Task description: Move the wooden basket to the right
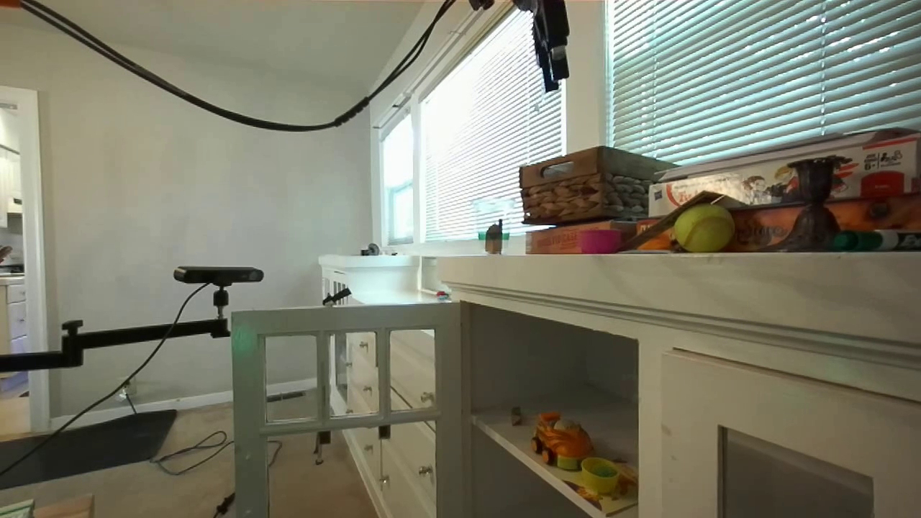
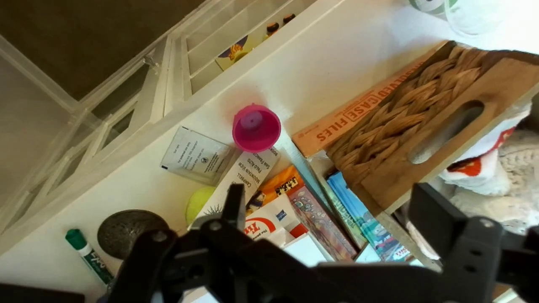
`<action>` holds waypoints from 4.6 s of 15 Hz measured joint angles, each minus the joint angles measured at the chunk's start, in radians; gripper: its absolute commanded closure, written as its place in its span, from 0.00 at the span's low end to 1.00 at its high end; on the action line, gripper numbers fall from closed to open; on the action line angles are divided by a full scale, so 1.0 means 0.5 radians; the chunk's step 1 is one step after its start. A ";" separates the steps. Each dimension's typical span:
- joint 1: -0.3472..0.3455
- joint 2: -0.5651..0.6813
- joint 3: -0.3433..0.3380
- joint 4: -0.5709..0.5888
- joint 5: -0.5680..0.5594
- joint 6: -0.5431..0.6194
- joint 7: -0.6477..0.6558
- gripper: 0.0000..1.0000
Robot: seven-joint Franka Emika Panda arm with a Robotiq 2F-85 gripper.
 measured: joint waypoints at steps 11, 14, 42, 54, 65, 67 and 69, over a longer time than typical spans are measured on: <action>-0.222 0.683 0.089 0.731 0.323 0.002 -0.826 0.00; -0.235 0.792 0.150 0.909 0.327 -0.001 -0.918 0.00; -0.217 1.048 0.212 1.190 0.282 0.082 -1.575 0.00; -0.161 1.081 0.217 1.267 0.266 0.120 -1.175 0.00; -0.087 1.038 0.217 1.319 0.195 -0.024 -0.657 0.00; -0.068 0.993 0.217 1.319 0.195 -0.102 -0.538 0.00; -0.053 0.959 0.221 1.319 0.195 -0.171 -0.499 0.00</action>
